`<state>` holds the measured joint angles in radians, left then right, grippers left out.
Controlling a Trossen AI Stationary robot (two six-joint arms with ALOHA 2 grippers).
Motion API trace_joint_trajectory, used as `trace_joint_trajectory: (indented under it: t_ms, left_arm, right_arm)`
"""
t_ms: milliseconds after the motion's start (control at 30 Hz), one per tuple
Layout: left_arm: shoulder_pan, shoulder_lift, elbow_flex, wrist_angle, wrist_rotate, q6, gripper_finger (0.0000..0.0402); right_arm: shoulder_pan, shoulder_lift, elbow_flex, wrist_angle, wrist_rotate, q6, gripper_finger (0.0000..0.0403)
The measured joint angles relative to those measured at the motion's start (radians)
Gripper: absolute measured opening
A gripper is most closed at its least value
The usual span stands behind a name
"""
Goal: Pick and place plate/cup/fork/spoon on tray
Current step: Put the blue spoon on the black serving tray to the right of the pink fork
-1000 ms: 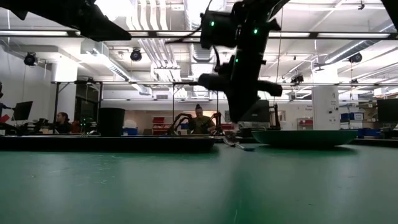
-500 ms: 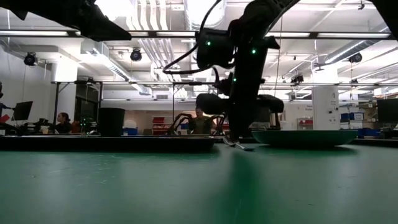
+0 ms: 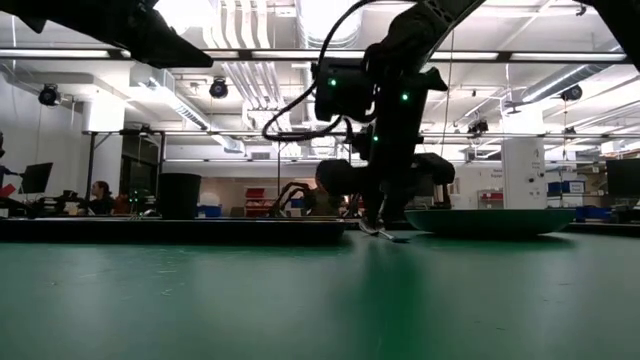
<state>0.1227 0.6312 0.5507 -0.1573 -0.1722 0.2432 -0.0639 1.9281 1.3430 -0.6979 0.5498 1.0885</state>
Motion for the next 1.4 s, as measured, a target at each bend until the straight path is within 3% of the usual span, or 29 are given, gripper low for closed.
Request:
trace_joint_trajectory:
  t_ms: [200, 333, 500, 767, 1100, 1400]
  left_arm:
    - [0.0, 0.002, 0.0, 0.001, 0.0, 0.0, 0.0101]
    - [0.0, 0.003, 0.0, 0.002, 0.0, 0.0, 0.0101]
    - [0.0, 0.003, 0.0, 0.006, 0.0, 0.0, 0.0101]
    - [0.0, 0.003, 0.0, 0.011, 0.0, 0.0, 0.0101]
    - [0.0, 0.004, 0.0, 0.011, 0.0, 0.0, 0.0101]
    - [0.0, 0.013, 0.0, 0.019, 0.0, 0.0, 0.0101]
  right_arm:
    - [-0.002, 0.032, -0.002, 0.002, 0.002, -0.008, 0.0142]
    - [-0.002, 0.045, -0.002, 0.01, 0.005, -0.011, 0.0149]
    - [-0.001, 0.071, -0.003, 0.04, 0.019, -0.004, 0.0116]
    - [-0.002, 0.071, -0.007, 0.048, 0.015, 0.04, 0.0019]
    - [0.006, -0.014, -0.01, 0.0, 0.01, 0.026, 0.001]
    - [0.046, -0.094, -0.008, -0.023, 0.078, 0.006, 0.0009]
